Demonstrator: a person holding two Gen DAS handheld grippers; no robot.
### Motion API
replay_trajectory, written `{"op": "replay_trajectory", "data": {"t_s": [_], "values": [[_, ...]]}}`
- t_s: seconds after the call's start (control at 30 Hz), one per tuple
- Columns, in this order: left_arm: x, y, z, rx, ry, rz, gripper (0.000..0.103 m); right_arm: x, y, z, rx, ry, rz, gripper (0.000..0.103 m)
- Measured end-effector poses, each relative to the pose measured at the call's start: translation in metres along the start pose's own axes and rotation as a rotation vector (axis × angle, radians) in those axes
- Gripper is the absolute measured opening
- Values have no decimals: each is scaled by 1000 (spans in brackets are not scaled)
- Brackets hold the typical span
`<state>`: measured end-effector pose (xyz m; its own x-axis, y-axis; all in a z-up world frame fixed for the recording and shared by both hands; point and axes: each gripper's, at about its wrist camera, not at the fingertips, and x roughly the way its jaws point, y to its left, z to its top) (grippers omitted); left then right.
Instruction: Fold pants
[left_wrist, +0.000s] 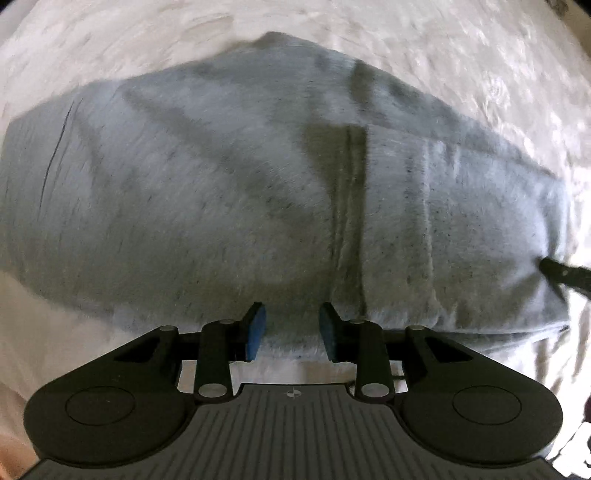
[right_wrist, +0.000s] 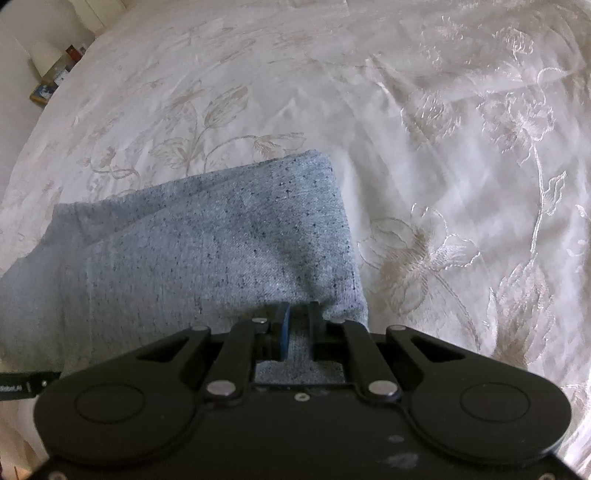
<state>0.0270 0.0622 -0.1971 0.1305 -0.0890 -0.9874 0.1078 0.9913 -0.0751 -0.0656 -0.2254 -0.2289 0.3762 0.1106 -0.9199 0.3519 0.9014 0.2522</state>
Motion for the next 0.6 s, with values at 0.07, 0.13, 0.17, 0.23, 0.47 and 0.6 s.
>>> {"op": "replay_trajectory", "data": {"t_s": [0.07, 0.13, 0.17, 0.23, 0.47, 0.6], "values": [[-5, 15, -8, -49, -2, -34, 31, 0, 3, 0, -9, -1, 10, 8], [-12, 27, -15, -81, -13, -32, 31, -8, 2, -3, -26, -1, 18, 8], [-16, 32, -18, -89, -25, -15, 31, -9, 2, -3, -30, 0, 21, 8], [-24, 40, -22, -83, -53, 24, 31, -11, 1, -3, -29, 0, 24, 9], [-48, 57, -7, -51, -151, 111, 32, -24, 9, -7, -24, -35, 8, 18], [-52, 83, 7, -41, -174, 107, 35, -36, 21, -12, -10, -64, -1, 19]]}}
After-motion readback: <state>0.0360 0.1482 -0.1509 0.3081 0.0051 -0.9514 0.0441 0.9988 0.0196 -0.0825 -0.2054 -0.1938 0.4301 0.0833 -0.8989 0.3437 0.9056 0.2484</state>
